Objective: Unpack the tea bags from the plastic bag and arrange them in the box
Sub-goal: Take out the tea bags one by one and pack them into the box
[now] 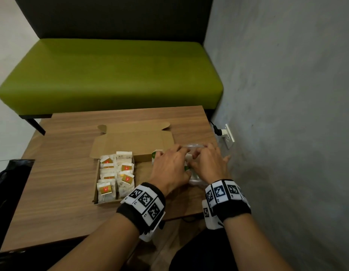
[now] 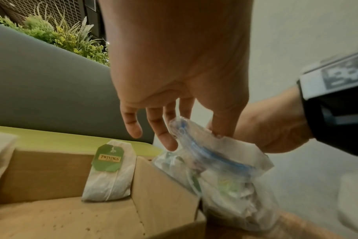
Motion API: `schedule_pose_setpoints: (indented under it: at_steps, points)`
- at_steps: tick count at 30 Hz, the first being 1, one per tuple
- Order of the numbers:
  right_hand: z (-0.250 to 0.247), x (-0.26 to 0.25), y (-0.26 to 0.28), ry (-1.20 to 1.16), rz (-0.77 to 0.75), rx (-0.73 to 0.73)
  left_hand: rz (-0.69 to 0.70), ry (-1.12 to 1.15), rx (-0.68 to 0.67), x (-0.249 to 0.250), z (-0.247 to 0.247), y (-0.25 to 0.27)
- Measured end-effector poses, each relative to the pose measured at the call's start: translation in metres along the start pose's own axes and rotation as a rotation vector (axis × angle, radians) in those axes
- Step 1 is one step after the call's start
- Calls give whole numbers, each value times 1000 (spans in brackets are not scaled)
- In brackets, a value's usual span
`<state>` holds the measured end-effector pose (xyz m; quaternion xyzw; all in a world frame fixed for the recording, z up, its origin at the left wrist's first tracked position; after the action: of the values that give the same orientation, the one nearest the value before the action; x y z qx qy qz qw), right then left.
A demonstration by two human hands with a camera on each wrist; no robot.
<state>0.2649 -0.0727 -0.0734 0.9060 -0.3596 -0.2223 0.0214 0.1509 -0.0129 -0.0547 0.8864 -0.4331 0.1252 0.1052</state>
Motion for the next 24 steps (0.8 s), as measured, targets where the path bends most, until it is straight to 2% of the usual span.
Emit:
schedule_pose_setpoints:
  at_steps: [9,17,20,22,24]
  points:
    - [3,8,7,-71,-47,38,-53,-30,0,0,3,-1]
    - [-26,43,28,-387,-189,297,-70,41,-13,1,-2,3]
    - [-43,46,41,-362,-332,390,-63,154,107,0,-9,10]
    - [-51,47,48,-417,-388,371,-74,288,212,-1,-16,17]
    - [-56,47,53,-506,-398,337,-132,511,247,-3,-22,25]
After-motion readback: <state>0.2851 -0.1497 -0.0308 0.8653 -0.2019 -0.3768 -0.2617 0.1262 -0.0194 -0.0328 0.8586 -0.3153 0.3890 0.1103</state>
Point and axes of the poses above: each hand's wrist, its own y-axis away from the middle knuckle, its own z-axis out of the palm, x = y × z, the point moved 3 cm from there along -y, towards the middle knuckle, and after that the axes turned 6 degrees about -y, right-handed, at the moved point
